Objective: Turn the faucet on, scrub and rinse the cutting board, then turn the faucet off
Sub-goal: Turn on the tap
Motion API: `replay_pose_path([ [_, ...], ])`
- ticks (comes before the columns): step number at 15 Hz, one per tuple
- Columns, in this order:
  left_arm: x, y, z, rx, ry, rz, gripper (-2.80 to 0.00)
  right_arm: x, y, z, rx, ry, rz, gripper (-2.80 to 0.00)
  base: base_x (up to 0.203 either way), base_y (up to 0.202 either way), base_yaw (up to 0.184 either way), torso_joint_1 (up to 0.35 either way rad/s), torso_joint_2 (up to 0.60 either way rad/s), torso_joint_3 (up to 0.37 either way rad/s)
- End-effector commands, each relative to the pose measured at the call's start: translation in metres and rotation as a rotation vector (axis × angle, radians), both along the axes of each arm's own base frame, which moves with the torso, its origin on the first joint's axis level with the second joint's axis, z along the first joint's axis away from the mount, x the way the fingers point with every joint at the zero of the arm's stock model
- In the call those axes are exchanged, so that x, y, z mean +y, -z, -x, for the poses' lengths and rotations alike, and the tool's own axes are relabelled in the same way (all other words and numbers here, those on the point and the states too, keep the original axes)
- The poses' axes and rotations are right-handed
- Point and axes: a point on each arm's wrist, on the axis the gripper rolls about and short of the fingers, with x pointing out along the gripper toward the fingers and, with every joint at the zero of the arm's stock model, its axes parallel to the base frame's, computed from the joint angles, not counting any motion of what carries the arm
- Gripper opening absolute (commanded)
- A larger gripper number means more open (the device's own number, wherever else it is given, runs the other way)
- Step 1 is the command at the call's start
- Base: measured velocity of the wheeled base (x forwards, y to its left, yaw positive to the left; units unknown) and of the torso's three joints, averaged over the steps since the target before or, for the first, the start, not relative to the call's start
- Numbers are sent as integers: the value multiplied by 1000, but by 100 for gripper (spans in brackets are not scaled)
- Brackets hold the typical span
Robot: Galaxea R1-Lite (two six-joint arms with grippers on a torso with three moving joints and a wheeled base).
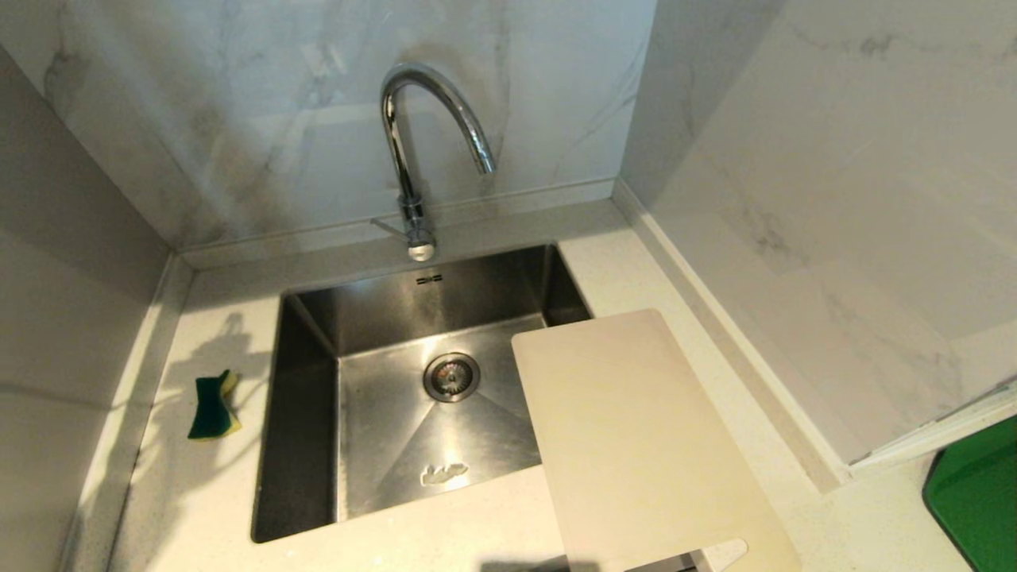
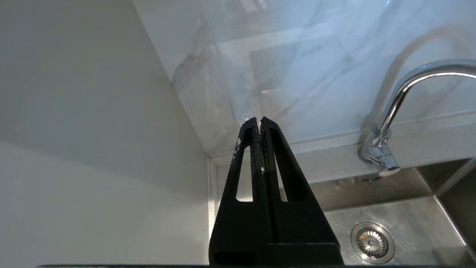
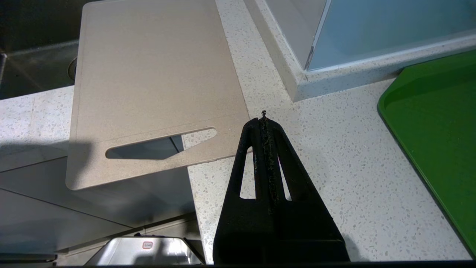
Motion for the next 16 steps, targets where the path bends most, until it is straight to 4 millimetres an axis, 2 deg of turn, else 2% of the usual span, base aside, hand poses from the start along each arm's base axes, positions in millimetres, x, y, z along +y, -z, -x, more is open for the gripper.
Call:
replay_pose_path([
  [1, -2, 1, -9, 18, -2, -4, -280, 0, 0, 0, 0, 0, 0, -280, 0, 0, 0, 0, 0, 0],
  [7, -2, -3, -13, 23, -2, -27, -280, 0, 0, 0, -2, 0, 0, -280, 0, 0, 0, 0, 0, 0],
  [12, 0, -6, -36, 46, 27, -104, -280, 0, 0, 0, 0, 0, 0, -280, 0, 0, 0, 0, 0, 0],
  [16, -3, 2, -66, 105, 5, -129, -280, 0, 0, 0, 0, 0, 0, -280, 0, 0, 0, 0, 0, 0],
])
